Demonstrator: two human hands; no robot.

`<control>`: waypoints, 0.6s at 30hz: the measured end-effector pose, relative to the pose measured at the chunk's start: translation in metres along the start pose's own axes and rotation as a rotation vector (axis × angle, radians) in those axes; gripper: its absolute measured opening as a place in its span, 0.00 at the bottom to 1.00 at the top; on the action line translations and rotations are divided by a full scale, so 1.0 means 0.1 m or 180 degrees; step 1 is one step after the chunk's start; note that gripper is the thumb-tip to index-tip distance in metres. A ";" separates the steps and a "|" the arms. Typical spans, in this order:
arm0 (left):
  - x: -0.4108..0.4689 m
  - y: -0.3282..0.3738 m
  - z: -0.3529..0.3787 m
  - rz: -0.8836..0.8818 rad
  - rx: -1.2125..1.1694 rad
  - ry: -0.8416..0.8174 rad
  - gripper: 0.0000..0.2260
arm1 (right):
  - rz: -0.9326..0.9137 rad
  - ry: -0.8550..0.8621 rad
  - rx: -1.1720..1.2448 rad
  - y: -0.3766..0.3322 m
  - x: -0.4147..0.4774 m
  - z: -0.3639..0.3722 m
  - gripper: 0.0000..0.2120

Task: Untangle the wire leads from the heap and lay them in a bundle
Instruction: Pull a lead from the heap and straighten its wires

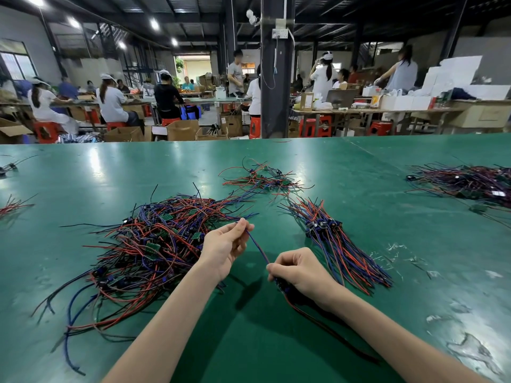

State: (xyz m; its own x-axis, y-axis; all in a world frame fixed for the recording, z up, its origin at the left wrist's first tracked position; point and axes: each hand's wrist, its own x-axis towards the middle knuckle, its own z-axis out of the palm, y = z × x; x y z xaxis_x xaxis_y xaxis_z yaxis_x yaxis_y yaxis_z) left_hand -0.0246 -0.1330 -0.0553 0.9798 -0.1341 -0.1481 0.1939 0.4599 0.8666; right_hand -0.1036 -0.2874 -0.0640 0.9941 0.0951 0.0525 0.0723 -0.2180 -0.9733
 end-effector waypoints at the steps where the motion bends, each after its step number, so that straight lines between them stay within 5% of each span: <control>1: 0.00 0.00 0.00 0.0022 0.0008 0.0013 0.04 | -0.0012 0.0000 -0.0016 0.00 0.00 0.00 0.14; 12: 0.01 0.00 -0.01 0.0207 0.0099 0.0391 0.06 | -0.0067 -0.0005 -0.0182 0.01 0.00 -0.01 0.15; 18: 0.04 -0.08 -0.05 0.1146 0.1584 0.0687 0.08 | -0.0160 -0.0027 -0.0430 0.01 -0.01 0.00 0.13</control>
State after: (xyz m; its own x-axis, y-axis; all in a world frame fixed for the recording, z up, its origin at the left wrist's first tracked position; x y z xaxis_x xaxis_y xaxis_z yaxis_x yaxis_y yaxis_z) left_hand -0.0217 -0.1329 -0.0658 0.9771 0.1557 0.1452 -0.1430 -0.0255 0.9894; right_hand -0.1040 -0.2880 -0.0647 0.9882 0.1174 0.0981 0.1329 -0.3414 -0.9305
